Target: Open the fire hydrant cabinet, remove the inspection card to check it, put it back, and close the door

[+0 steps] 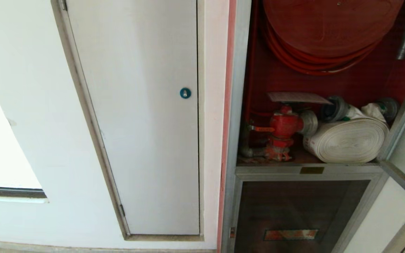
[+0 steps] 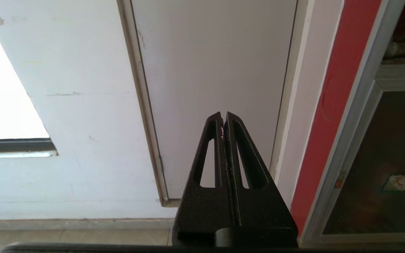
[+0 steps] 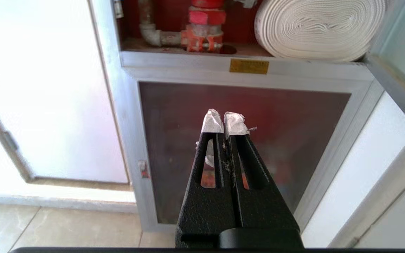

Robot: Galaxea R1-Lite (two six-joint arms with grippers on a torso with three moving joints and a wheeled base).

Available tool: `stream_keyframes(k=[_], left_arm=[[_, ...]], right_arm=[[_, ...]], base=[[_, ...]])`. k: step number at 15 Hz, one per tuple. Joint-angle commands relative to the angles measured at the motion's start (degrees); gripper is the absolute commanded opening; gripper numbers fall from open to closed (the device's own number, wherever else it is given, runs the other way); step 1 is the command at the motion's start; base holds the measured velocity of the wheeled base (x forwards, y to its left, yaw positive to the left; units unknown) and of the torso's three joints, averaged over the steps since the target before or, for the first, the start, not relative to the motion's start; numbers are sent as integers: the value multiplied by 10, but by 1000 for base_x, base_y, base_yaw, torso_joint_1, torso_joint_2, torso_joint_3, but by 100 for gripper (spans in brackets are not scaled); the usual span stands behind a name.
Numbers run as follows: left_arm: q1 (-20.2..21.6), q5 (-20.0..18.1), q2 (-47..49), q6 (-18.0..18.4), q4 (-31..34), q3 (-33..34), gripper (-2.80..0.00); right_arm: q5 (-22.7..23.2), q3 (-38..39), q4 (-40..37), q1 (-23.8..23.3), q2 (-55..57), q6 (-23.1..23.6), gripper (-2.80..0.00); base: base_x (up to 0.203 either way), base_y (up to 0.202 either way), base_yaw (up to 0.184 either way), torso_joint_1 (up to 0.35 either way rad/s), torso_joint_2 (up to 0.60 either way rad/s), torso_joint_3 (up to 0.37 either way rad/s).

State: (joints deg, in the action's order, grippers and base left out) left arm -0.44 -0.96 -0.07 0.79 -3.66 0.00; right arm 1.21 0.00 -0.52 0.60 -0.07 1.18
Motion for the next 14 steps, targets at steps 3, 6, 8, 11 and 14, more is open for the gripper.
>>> stream_keyframes(k=[3,6,8,11,14], left_arm=[[0,0,1,0,0,13,-280],[0,0,1,0,0,14,-280],[0,0,1,0,0,13,-280],[0,0,1,0,0,13,-280],[0,0,1,0,0,13,-280]], right_arm=[[0,0,0,0,1,0,-280],[0,0,0,0,1,0,-280],[0,0,0,0,1,0,-280],[0,0,0,0,1,0,-280],[0,0,0,0,1,0,-280]], base=[[-197,0,1,1,0,2],[-196,0,0,2,1,4],[-194,0,0,2,2,3],[-191,0,3,2,1,1],[-29,0,-1,-2,-2,1]])
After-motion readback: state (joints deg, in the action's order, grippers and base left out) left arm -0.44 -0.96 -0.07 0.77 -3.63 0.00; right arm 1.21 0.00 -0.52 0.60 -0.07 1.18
